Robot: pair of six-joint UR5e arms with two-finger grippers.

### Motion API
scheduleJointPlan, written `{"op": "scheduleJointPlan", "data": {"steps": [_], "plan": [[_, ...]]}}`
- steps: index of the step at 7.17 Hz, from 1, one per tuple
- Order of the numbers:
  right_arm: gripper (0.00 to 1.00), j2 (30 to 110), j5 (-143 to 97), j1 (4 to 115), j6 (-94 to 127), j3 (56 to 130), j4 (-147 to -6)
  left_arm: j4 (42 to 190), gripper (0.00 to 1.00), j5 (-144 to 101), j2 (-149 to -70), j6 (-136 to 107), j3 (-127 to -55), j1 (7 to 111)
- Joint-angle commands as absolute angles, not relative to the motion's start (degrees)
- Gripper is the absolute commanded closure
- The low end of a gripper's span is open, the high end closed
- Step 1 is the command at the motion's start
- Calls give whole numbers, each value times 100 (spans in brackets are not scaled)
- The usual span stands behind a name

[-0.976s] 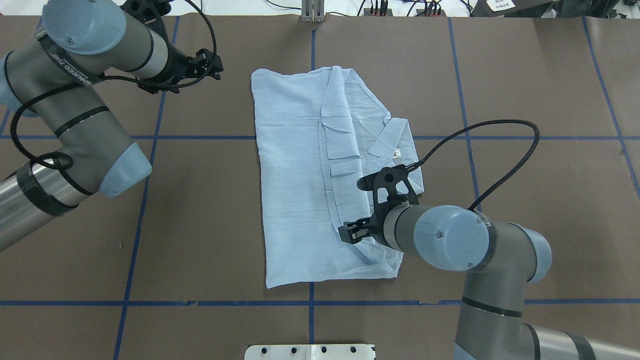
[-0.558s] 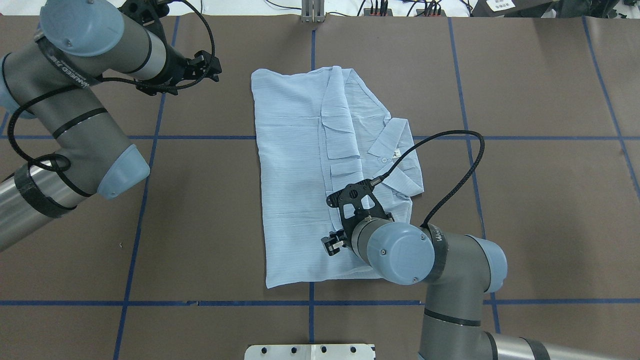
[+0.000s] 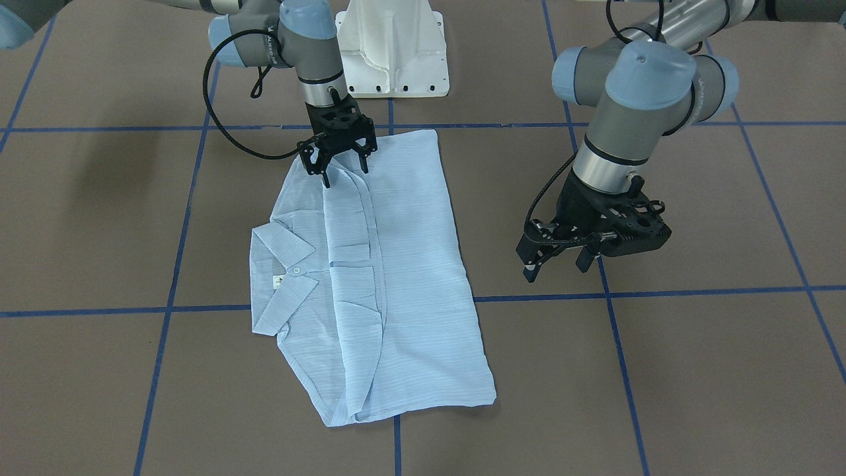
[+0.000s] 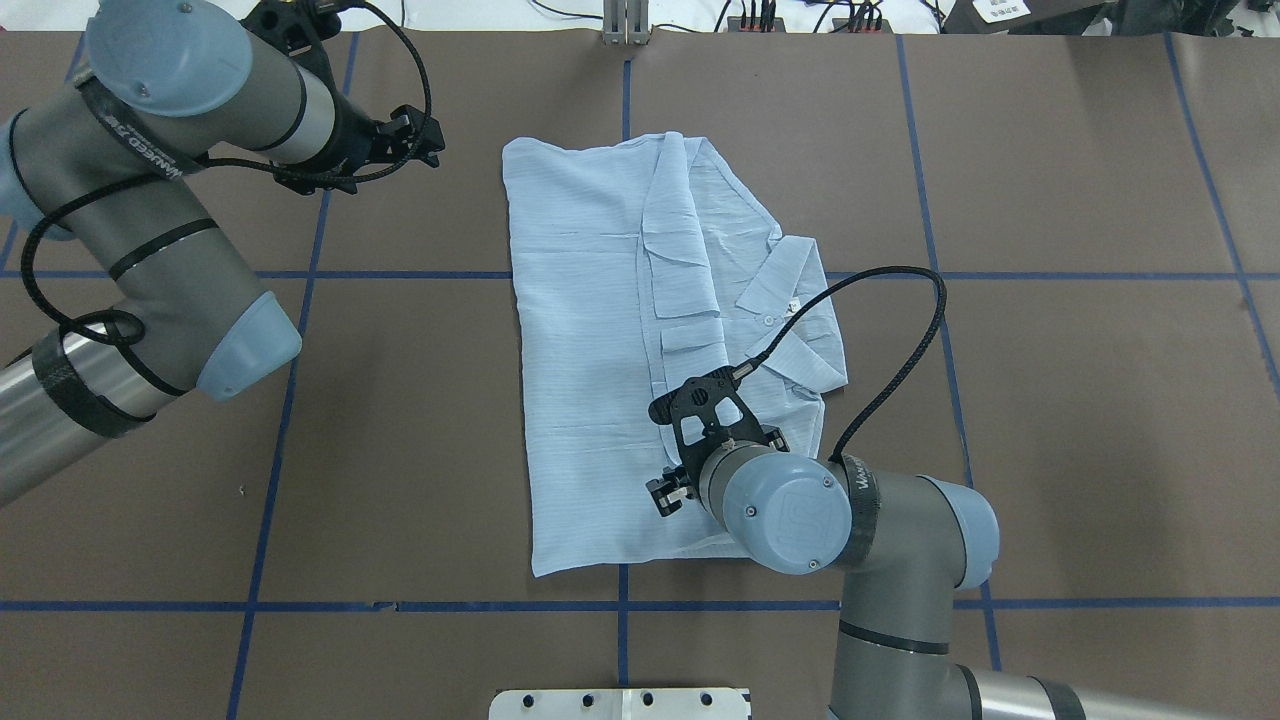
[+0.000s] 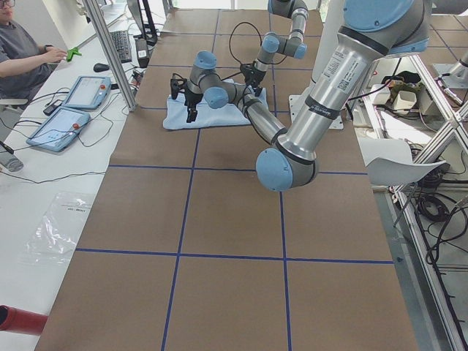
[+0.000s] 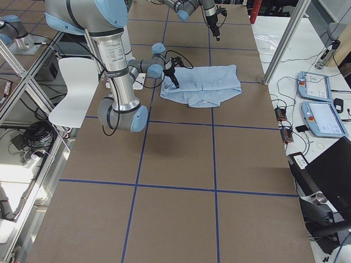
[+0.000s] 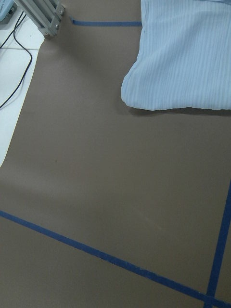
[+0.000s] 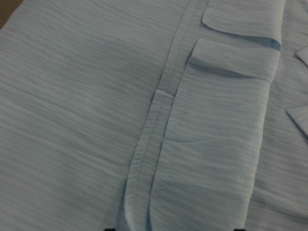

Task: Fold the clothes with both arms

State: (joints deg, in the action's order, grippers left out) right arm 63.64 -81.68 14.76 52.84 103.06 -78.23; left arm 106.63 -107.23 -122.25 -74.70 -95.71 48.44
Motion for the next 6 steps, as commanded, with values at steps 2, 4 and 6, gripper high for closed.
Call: {"op": "scheduleJointPlan", "data": {"steps": [2, 4, 6], "plan": [[14, 6495, -8121, 1476, 5203, 10362, -7928, 10670, 0, -10723, -12234, -7488, -9563, 4834], [14, 6652, -8121, 1521, 5071, 10476, -7928, 10670, 0, -10723, -12243, -7497, -9562, 4825], [14, 6837, -8130, 1538, 5063, 10591, -7928, 10696, 0, -10723, -12252, -7602, -9571, 4790]]}}
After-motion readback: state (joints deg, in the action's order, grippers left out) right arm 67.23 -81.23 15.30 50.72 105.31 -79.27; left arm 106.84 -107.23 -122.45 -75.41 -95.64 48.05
